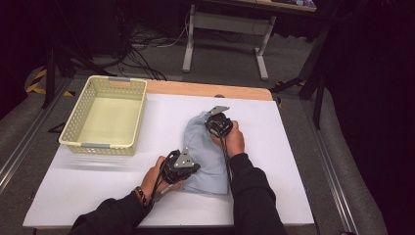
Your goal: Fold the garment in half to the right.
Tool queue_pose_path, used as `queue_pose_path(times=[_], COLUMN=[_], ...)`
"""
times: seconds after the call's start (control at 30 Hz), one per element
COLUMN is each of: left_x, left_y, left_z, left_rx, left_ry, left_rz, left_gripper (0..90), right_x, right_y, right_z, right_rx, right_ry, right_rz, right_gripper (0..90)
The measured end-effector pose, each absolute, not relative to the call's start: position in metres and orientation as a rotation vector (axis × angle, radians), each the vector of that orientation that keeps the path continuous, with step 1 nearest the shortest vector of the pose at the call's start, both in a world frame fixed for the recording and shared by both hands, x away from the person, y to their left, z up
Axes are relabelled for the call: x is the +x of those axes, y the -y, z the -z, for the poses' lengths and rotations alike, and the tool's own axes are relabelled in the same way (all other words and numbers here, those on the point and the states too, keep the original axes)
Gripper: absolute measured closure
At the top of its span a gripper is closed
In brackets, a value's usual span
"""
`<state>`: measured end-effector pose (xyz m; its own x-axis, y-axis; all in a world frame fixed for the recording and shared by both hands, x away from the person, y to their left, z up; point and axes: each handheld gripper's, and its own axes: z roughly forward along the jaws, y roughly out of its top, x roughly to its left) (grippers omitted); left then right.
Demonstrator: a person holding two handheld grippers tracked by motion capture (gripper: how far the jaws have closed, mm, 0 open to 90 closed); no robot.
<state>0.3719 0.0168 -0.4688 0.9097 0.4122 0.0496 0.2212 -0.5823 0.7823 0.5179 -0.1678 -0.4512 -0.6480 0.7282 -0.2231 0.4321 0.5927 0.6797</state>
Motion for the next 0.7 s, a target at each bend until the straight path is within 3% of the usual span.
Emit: queue_pose_path(times=[0.17,0.37,0.7], left_x=[0.371,0.371,0.371], left_y=[-0.017,-0.016,-0.016], left_z=[0.469,0.469,0.469], left_rx=[2.211,2.214,2.21], left_ry=[-0.452,-0.448,-0.451], left_rz=[-0.285,-0.295,-0.286], left_gripper=[89.7,89.7,89.7], right_x=[0.504,0.461,0.425], right_y=[0.17,0.167,0.185], right_z=[0.435,0.423,0.444], right_rx=[0.902,0.784,0.794], right_ry=[-2.303,-2.347,-2.361], right_rz=[-0.932,-0.987,-0.924], right_gripper=[90.0,89.9,90.0])
